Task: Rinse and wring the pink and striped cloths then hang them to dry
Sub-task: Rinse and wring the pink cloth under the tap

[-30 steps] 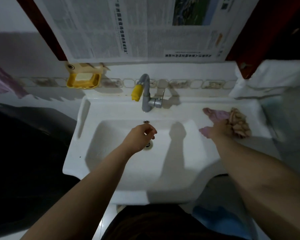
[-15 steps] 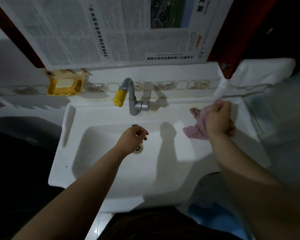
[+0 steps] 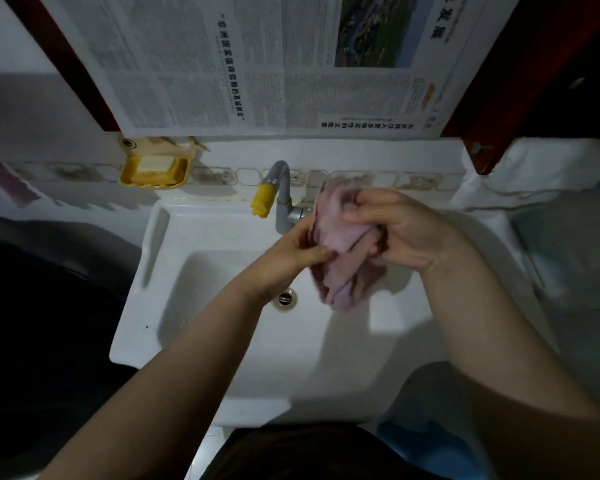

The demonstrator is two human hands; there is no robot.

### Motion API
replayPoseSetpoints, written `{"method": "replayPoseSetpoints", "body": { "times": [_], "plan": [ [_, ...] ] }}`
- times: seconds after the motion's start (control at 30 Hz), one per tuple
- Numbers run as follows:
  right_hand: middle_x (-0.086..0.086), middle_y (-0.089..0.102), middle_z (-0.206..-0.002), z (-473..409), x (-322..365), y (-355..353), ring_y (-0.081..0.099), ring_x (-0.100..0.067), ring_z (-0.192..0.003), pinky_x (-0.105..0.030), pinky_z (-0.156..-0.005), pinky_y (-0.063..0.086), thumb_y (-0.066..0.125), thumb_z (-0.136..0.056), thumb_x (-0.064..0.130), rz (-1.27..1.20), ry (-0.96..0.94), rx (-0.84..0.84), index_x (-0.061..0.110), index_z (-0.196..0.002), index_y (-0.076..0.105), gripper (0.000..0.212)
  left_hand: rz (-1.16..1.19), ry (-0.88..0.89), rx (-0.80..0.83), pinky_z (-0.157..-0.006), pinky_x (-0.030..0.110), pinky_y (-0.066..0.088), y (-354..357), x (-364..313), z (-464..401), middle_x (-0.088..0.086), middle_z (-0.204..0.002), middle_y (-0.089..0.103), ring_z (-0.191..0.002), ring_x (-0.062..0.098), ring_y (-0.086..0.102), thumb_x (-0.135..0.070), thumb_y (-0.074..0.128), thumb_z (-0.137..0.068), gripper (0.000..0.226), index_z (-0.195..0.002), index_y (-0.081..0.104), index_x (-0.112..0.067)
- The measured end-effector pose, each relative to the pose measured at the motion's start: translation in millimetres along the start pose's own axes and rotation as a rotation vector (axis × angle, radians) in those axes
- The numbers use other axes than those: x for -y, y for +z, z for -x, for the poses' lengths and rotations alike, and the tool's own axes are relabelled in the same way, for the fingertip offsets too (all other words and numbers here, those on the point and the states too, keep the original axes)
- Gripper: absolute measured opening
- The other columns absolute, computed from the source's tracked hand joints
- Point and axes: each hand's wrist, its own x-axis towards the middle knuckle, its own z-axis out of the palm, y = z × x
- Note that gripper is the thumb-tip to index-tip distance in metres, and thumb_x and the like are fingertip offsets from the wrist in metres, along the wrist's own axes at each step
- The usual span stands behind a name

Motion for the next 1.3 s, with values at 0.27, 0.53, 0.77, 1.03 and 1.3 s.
{"method": "replayPoseSetpoints", "body": {
  "times": [0.27,0.53,0.77,1.03,1.3],
  "plan": [
    [-0.001,0.057,-0.063,-42,-35,22,0.052,-0.011,-0.052,-0.024,-0.049,0.045,0.047,-0.097,0.038,0.618,0.258,-0.092,0.005,-0.100,0.064,0.038,0.070,-0.325,-0.269,-0.069,0.027,0.053,-57,-15,50,0.018,-0.090,0.066,-0.080,0.020,0.063,-0.020,0.046,-0.099,0.028,-0.099,0.066,0.000],
    [-0.009,0.071,-0.092,-97,-115,49,0.066,-0.024,-0.089,-0.041,-0.084,0.051,0.067,-0.083,0.030,0.153,0.150,-0.305,0.015,-0.086,0.067,0.016,-0.515,-0.487,-0.534,-0.070,0.033,0.046,-96,27,68,0.013,-0.076,0.063,-0.073,0.021,0.054,-0.033,0.043,-0.100,0.043,-0.085,0.064,0.001],
    [-0.017,0.067,-0.086,-107,-139,38,0.063,-0.027,-0.083,-0.043,-0.072,0.052,0.058,-0.090,0.039,0.309,0.163,-0.395,0.016,-0.077,0.063,0.027,0.349,-0.409,-0.874,-0.074,0.037,0.049,-107,57,76,0.011,-0.084,0.065,-0.081,0.026,0.061,-0.030,0.041,-0.099,0.036,-0.084,0.064,-0.007],
    [-0.025,0.066,-0.091,-115,-140,44,0.061,-0.022,-0.084,-0.039,-0.078,0.047,0.051,-0.097,0.030,0.357,0.071,-0.241,0.007,-0.093,0.065,0.027,0.128,-0.495,-0.197,-0.086,0.025,0.053,-92,52,59,0.006,-0.112,0.069,-0.106,0.016,0.065,-0.056,0.037,-0.090,0.059,-0.121,0.058,-0.010],
    [-0.017,0.063,-0.117,-134,-123,-4,0.063,-0.032,-0.097,-0.033,-0.079,0.045,0.041,-0.098,0.044,0.736,0.032,-0.811,0.012,-0.119,0.046,0.039,0.468,-0.345,-0.560,-0.082,0.036,0.051,-81,55,36,0.014,-0.093,0.062,-0.085,0.025,0.059,-0.004,0.050,-0.095,0.012,-0.104,0.057,-0.003]
  ]
}}
